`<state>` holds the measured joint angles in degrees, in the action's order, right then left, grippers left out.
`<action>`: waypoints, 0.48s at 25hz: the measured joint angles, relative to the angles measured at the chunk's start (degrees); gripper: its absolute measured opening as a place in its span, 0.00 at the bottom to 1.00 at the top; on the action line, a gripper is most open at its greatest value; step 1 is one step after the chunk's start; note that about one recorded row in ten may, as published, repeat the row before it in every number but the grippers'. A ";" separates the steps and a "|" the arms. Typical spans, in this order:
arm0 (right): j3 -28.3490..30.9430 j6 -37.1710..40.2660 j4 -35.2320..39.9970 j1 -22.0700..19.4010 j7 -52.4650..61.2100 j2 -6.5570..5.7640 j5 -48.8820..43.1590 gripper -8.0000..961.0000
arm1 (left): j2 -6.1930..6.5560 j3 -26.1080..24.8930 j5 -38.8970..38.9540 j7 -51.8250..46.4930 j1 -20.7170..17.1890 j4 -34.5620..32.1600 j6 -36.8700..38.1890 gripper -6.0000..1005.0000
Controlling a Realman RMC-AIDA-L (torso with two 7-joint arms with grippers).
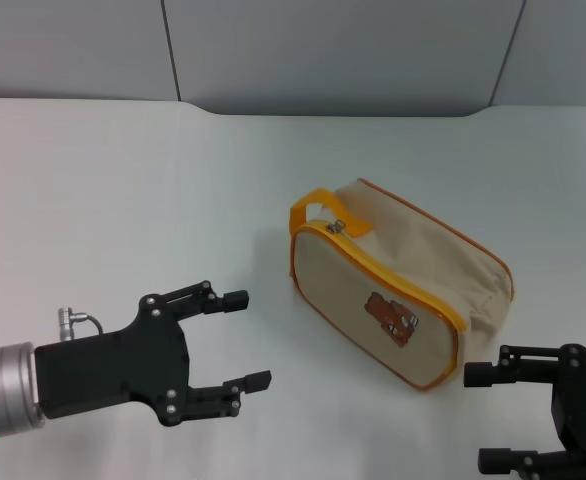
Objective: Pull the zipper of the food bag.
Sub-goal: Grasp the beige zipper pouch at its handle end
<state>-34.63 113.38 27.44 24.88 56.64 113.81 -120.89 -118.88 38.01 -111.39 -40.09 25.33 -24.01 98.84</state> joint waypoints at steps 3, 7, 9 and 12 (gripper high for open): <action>0.04 0.20 -0.12 -0.25 -0.26 0.00 0.08 0.78 | -0.09 0.08 -0.21 -0.08 0.31 0.06 -0.61 0.80; 0.07 0.10 -0.06 -0.72 -0.31 0.50 0.17 0.78 | -0.15 0.28 -0.27 -0.77 0.45 0.16 -1.08 0.80; 0.08 -0.08 0.06 -0.76 -0.32 0.72 0.18 0.77 | -0.07 0.54 -0.27 -1.37 0.46 0.16 -1.29 0.80; 0.09 0.06 0.09 -0.79 -0.33 0.75 0.18 0.77 | -0.19 0.50 0.47 -1.18 0.58 0.27 -3.90 0.80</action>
<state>-34.54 113.44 27.53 24.09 56.31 114.56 -120.72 -119.07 38.50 -110.92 -41.27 25.91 -23.74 94.93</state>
